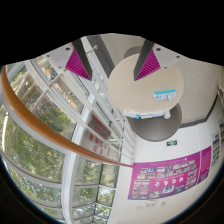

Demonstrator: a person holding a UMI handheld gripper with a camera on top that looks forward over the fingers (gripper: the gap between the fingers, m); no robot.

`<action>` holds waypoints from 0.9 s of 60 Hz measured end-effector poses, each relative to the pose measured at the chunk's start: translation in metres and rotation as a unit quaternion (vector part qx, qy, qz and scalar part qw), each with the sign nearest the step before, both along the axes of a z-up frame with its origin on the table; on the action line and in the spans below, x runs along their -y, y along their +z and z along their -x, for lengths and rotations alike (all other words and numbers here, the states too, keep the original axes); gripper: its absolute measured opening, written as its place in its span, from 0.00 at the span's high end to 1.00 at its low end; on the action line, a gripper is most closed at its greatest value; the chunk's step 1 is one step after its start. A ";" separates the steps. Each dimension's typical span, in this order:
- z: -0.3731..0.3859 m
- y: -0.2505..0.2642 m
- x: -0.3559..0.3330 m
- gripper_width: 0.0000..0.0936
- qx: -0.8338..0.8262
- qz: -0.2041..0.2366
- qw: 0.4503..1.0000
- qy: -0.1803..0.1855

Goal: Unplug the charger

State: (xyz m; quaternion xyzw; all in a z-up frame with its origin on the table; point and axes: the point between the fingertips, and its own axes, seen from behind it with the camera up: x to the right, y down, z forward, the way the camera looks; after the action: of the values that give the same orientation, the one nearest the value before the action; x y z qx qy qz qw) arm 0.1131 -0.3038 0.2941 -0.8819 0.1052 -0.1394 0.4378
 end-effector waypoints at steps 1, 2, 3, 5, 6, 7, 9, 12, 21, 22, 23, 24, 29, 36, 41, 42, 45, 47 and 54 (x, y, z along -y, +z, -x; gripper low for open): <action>0.001 -0.004 0.000 0.08 -0.001 0.004 1.000 0.001; 0.002 -0.008 0.000 0.08 -0.002 0.006 1.000 0.002; 0.002 -0.013 -0.001 0.08 -0.002 0.010 1.000 0.003; 0.012 -0.041 -0.003 0.08 -0.003 0.015 1.000 0.004; 0.015 -0.049 -0.005 0.08 -0.004 0.018 1.000 0.007; 0.018 -0.056 -0.007 0.08 -0.004 0.020 1.000 0.011; 0.020 -0.067 0.004 0.08 -0.007 0.026 1.000 0.017; 0.043 -0.098 -0.019 0.09 -0.011 0.030 0.999 0.029; 0.114 -0.167 -0.080 0.08 -0.040 0.019 0.995 0.090; 0.121 -0.175 -0.088 0.09 -0.042 0.020 0.994 0.096; 0.132 -0.179 -0.087 0.08 -0.046 0.020 0.993 0.103; 0.146 -0.184 -0.089 0.08 -0.047 0.017 0.993 0.108; 0.174 -0.204 -0.147 0.08 -0.061 0.002 0.989 0.138; 0.219 -0.224 -0.224 0.08 -0.056 -0.031 0.982 0.178; 0.244 -0.232 -0.273 0.10 -0.054 -0.048 0.978 0.197; 0.249 -0.233 -0.282 0.10 -0.054 -0.051 0.977 0.201; 0.259 -0.234 -0.310 0.11 -0.055 -0.063 0.975 0.204; 0.264 -0.236 -0.326 0.13 -0.056 -0.068 0.975 0.205; 0.273 -0.254 -0.369 0.29 -0.066 -0.069 0.976 0.198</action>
State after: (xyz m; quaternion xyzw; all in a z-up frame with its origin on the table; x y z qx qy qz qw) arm -0.1600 0.0649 0.0403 -0.8603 -0.0336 0.0158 0.5084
